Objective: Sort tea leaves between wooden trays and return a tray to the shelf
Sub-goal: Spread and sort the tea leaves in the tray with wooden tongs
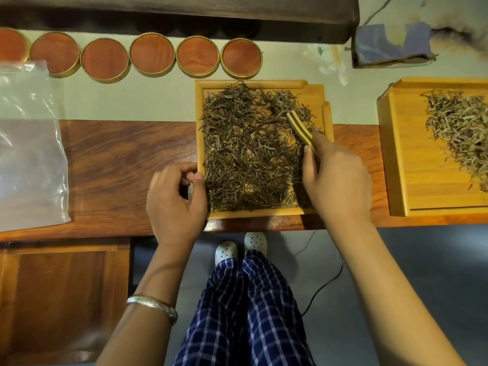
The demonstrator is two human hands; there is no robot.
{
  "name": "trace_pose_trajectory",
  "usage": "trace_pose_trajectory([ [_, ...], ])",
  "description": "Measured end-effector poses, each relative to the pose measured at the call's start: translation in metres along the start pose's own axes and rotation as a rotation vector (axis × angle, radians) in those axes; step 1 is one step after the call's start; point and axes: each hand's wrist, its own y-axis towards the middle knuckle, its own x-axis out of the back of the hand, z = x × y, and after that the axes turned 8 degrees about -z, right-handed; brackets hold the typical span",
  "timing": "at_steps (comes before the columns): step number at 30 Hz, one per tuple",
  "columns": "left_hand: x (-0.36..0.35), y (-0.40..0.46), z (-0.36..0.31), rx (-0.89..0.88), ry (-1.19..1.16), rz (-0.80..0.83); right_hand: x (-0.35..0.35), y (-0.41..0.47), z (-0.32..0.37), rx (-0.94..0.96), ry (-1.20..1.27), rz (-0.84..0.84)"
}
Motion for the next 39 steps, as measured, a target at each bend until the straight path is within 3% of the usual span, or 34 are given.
trace_pose_trajectory([
  [23, 0.001, 0.0, 0.0, -0.023, -0.008, -0.003, -0.004, 0.02, 0.011, 0.025, -0.024, 0.018],
  [27, 0.0, 0.001, 0.0, -0.022, -0.012, -0.003, 0.008, 0.01, 0.021, 0.041, 0.089, -0.035],
  [30, 0.0, 0.001, 0.0, -0.015, -0.008, -0.005, 0.013, -0.016, 0.035, 0.086, 0.18, 0.053],
  [39, 0.001, 0.001, 0.0, -0.013, -0.016, -0.001, 0.01, -0.031, 0.021, -0.036, 0.076, 0.079],
])
